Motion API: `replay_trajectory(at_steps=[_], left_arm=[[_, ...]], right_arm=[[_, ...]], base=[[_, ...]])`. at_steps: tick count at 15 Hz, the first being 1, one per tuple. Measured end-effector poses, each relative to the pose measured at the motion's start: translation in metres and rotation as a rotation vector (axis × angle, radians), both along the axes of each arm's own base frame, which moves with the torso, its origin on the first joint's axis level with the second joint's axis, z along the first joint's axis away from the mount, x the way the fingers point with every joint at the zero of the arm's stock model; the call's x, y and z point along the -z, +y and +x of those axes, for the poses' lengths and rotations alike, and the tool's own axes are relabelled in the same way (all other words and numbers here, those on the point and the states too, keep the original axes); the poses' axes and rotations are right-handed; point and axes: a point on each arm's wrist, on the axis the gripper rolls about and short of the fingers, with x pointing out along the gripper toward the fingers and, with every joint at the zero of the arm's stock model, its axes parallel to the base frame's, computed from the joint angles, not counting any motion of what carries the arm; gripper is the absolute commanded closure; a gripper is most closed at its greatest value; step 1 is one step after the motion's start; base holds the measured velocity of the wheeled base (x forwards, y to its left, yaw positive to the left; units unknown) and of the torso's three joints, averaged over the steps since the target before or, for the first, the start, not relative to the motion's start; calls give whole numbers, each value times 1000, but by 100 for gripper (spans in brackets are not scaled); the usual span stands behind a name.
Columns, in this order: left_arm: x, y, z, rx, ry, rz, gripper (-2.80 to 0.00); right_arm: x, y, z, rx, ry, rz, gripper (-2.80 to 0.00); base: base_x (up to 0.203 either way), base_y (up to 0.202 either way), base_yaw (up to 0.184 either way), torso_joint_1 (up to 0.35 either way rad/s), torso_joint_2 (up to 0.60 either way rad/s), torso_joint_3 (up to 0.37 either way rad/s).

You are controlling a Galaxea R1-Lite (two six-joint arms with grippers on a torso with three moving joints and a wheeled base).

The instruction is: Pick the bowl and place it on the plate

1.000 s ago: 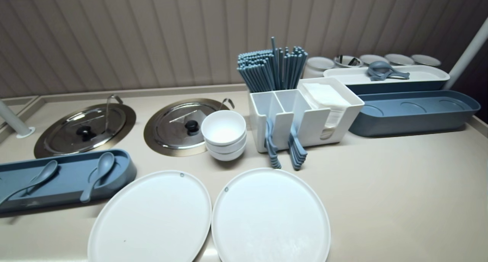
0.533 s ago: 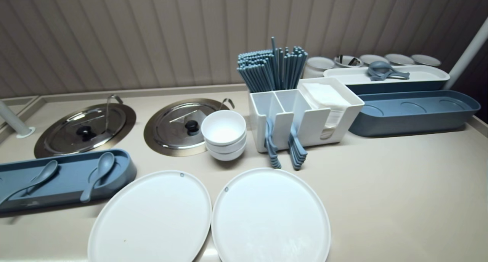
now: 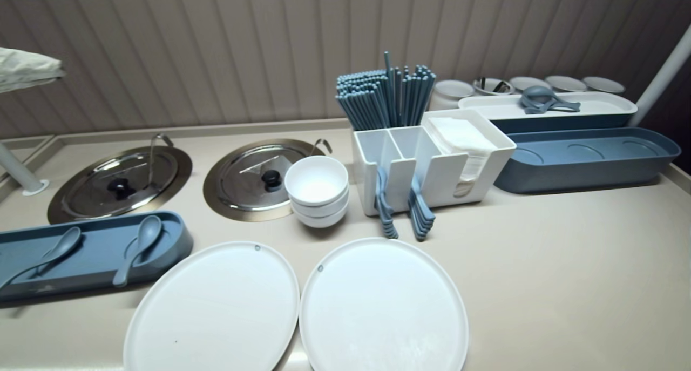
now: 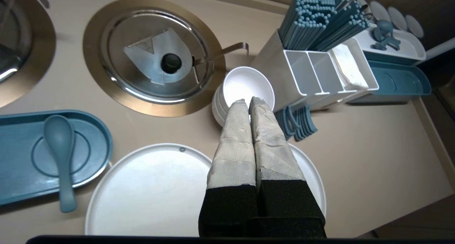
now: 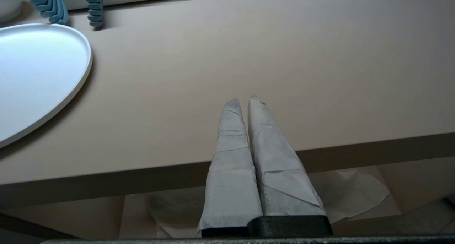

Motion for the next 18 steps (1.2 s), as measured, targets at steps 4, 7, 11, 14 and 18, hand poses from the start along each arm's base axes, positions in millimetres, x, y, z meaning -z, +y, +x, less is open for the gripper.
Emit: replay_trajectory(at_steps=[4, 7, 11, 14, 18], left_arm=[[1, -34, 84, 46, 223, -45, 0], [16, -60, 127, 78, 315, -29, 0], [47, -101, 169, 60, 369, 49, 0], [70, -119, 178, 81, 457, 96, 0], [89, -127, 190, 88, 507, 135, -280]], right_arm=[[0, 0, 0, -1, 0, -1, 0], [0, 0, 0, -1, 0, 0, 0], [0, 0, 0, -1, 0, 0, 0], [0, 0, 0, -1, 0, 0, 0], [0, 0, 0, -1, 0, 0, 0]], base=[[0, 0, 0, 0, 0, 0], [0, 0, 0, 0, 0, 0], [0, 0, 0, 0, 0, 0], [0, 0, 0, 0, 0, 0], [0, 0, 0, 0, 0, 0]])
